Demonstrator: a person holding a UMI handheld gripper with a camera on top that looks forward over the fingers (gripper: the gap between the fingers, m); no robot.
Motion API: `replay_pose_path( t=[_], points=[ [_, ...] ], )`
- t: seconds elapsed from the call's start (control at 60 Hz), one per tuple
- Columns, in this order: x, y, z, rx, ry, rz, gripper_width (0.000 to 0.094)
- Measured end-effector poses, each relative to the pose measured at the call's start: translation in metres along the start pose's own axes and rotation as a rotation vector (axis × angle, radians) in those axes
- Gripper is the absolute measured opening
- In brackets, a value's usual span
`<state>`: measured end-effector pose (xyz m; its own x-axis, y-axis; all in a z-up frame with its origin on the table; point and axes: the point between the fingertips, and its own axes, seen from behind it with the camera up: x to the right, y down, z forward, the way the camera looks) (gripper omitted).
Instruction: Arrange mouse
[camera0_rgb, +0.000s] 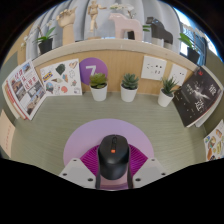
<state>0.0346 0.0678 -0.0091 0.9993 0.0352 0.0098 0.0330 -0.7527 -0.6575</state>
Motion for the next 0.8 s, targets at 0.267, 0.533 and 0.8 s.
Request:
replay_pose_path(
  t=[0.267,0.533,0.8],
  points=[
    [0.004,0.007,-0.003,-0.044,0.004,0.038,0.0621],
    [-0.006,-0.076,-0.089,0.131,0.083,-0.009,0.0776],
    [-0.073,-0.108,-0.198,0.212,0.054,0.016,0.0788]
  ],
)
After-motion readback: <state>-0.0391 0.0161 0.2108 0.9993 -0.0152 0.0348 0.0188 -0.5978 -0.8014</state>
